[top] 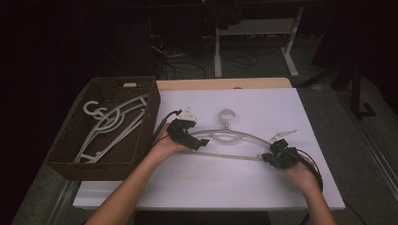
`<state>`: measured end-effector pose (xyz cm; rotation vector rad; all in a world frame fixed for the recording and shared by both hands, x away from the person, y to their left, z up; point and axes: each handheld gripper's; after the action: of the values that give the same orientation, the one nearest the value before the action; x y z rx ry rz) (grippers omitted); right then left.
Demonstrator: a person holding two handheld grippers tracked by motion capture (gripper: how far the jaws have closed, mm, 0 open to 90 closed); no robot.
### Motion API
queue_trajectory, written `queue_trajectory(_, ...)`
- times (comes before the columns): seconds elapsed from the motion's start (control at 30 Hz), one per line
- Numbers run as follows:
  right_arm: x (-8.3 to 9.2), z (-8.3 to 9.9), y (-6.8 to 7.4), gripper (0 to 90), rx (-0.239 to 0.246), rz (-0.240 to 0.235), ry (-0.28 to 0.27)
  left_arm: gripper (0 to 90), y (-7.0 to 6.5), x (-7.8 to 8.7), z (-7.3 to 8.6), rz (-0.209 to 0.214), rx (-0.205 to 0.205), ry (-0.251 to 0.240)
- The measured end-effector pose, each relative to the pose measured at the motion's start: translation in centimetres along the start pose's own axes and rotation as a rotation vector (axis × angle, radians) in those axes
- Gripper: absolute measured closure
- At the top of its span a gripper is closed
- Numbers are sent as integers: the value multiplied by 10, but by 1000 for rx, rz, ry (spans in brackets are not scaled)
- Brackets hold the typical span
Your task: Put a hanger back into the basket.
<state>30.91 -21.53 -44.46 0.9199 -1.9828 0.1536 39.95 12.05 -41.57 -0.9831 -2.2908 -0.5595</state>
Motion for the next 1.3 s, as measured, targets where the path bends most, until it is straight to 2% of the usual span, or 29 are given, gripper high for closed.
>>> queue_trajectory(0.23, 0, 0, -1, 892, 1, -3, 0, 185, 9, -26, -4, -3, -69, 54)
queue_trajectory(0.4, 0, 0, -2, 893, -3, -9, 1, 260, 12, -36, -1, -6, -95, 92)
queue_trajectory(0.53, -1, 0, -1, 893, 0, -6, 3, 359, 10, -41, -2, -25, -161, 119)
queue_trajectory(0.63, -1, 0, -2, 893, -1, -6, 3, 442, 7, -44, -4, -30, -200, 117)
queue_trajectory(0.87, -1, 1, -2, 893, -9, -10, -2, 550, 3, -51, -5, -24, -255, 128)
queue_trajectory(0.93, -1, 1, -2, 894, -9, -11, 0, 582, 3, -52, -5, -32, -268, 134)
queue_trajectory(1.03, -1, 1, -2, 894, -10, -13, 0, 620, 4, -54, -4, -24, -261, 126)
queue_trajectory(1.13, -1, 1, -2, 894, -9, -14, 0, 698, 2, -55, -5, -31, -272, 117)
queue_trajectory(1.23, -1, 1, -2, 893, -6, -16, -1, 744, 3, -55, -5, -38, -286, 110)
queue_trajectory(1.3, 1, 0, -3, 893, -8, -25, -13, 756, 2, -52, -5, -36, -312, 110)
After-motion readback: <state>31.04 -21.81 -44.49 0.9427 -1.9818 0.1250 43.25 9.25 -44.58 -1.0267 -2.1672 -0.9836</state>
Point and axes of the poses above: each handheld gripper's, and its own axes: x roughly backward along the jaws, z roughly out of its underside, y roughly to its left, and after that the axes turned 14 degrees about -z, right-handed
